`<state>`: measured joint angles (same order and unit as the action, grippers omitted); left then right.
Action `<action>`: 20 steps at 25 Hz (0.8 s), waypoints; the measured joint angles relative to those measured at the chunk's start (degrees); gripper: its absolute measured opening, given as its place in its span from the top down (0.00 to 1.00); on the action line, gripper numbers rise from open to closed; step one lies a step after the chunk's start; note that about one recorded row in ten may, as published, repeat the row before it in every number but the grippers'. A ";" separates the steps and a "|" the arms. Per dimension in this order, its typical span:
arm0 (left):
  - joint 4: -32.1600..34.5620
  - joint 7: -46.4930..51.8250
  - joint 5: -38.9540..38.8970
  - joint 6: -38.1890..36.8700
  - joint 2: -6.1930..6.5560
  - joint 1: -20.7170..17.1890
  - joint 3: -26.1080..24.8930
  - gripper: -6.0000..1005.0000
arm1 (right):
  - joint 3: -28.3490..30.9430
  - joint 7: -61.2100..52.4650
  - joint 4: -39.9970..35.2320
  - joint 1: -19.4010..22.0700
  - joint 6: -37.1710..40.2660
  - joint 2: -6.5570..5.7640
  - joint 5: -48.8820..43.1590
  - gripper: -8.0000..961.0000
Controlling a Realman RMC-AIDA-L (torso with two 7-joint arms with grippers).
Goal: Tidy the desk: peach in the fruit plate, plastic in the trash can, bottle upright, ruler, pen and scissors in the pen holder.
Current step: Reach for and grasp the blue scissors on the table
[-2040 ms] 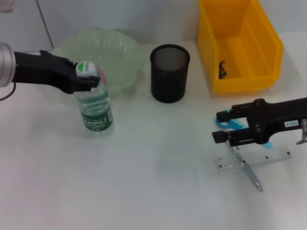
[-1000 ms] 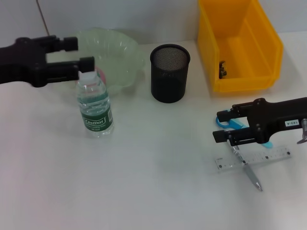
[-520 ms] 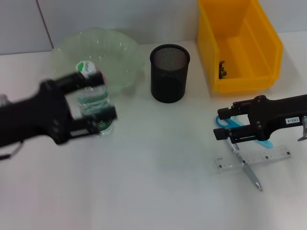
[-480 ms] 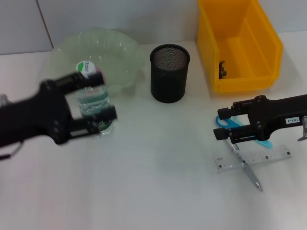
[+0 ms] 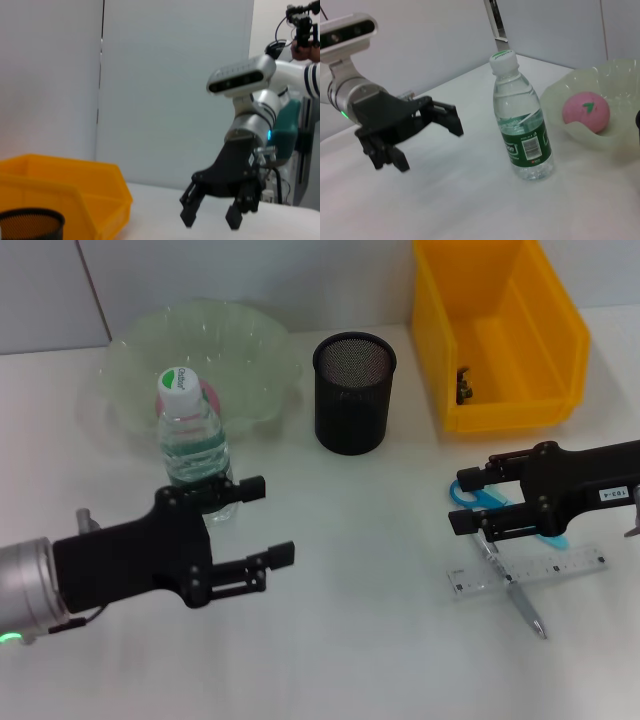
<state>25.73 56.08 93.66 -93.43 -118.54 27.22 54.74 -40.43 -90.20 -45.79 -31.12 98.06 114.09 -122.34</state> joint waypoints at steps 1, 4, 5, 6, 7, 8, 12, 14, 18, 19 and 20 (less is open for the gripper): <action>-0.47 -0.47 0.00 0.40 -0.03 0.10 0.25 0.21 | 0.00 0.00 0.00 0.00 0.01 -0.01 0.00 0.28; -1.97 -1.30 -0.24 2.48 -0.16 0.42 2.34 0.21 | 0.00 0.02 0.00 0.01 0.03 -0.02 -0.12 0.28; -2.30 -1.30 -0.31 3.31 -0.17 0.50 3.05 0.21 | 0.00 0.02 0.00 0.01 0.03 -0.02 -0.17 0.28; -2.49 -1.30 -0.36 3.77 -0.17 0.57 3.52 0.21 | 0.00 0.03 0.00 0.01 0.03 -0.03 -0.20 0.28; -2.61 -1.24 -0.39 4.40 -0.18 0.60 4.10 0.21 | 0.00 0.03 0.00 0.02 0.04 -0.04 -0.25 0.28; -2.61 -1.24 -0.39 4.40 -0.18 0.60 4.10 0.21 | 0.00 0.03 0.00 0.01 0.04 -0.07 -0.32 0.28; -2.59 -0.24 -0.15 6.21 0.09 0.04 5.42 0.21 | -0.14 -0.06 0.00 -0.03 0.03 -0.22 -0.40 0.28; -2.23 0.11 -0.13 6.31 0.24 -0.39 5.44 0.21 | -0.19 -0.11 0.00 -0.03 0.03 -0.24 -0.41 0.28; -2.00 0.38 -0.04 6.38 0.34 -0.70 5.46 0.21 | -0.34 -0.26 -0.19 -0.12 0.02 -0.28 -0.44 0.28; -1.99 0.36 -0.02 6.39 0.34 -0.71 5.47 0.21 | -0.37 -0.39 -0.45 -0.15 0.03 -0.29 -0.44 0.28; -2.00 0.28 -0.02 6.41 0.34 -0.71 5.47 0.21 | -0.43 -0.66 -0.99 -0.17 0.03 -0.28 -0.45 0.28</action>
<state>23.73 56.35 93.64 -87.02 -118.20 26.51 60.20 -40.85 -90.86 -46.77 -31.29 98.08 113.80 -122.79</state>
